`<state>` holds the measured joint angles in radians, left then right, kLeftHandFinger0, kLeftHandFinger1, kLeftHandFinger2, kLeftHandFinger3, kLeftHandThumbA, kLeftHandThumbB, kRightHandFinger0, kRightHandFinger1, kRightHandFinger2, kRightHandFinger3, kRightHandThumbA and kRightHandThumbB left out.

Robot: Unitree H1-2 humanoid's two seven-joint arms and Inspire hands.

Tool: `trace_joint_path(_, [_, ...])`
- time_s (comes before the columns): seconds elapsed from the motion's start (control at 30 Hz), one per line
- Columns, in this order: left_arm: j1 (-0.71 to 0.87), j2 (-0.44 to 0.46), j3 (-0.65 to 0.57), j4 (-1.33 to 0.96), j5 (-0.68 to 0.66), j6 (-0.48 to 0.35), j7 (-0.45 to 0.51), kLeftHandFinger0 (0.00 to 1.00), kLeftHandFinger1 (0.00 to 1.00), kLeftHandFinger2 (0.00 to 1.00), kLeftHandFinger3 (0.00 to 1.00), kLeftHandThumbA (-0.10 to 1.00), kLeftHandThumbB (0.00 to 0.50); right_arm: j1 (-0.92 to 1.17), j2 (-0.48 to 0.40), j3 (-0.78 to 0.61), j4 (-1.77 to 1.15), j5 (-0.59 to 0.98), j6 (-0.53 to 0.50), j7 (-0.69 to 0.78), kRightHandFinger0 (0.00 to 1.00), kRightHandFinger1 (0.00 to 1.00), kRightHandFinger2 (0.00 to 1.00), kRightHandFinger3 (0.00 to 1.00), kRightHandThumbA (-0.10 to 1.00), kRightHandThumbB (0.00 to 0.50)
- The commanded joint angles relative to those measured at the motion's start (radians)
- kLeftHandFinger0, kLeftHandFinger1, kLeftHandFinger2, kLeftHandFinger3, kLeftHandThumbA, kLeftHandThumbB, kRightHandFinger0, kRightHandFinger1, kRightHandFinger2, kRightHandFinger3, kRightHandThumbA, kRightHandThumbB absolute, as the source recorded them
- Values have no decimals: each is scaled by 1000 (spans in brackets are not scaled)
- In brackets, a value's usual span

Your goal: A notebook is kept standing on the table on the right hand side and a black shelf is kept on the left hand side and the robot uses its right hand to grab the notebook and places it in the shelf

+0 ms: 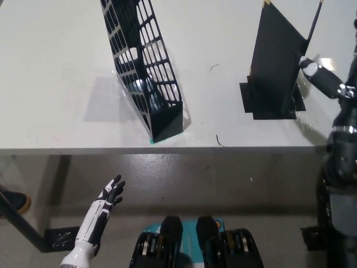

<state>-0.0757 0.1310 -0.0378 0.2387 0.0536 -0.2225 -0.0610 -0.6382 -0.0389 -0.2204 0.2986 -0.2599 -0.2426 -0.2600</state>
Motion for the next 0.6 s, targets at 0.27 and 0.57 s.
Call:
trace_joint_path(0.27, [8, 1, 7, -30, -4, -38, 2, 1000, 1000, 1000, 1000, 1000, 143, -259, -34, -13, 525, 48, -29, -170, 1000, 1000, 1000, 1000, 1000, 377])
trace_joint_path(0.57, [16, -2, 8, -27, 1, -49, 7, 1000, 1000, 1000, 1000, 1000, 118, -423, -25, -110, 925, 244, -129, -99, 1000, 1000, 1000, 1000, 1000, 374])
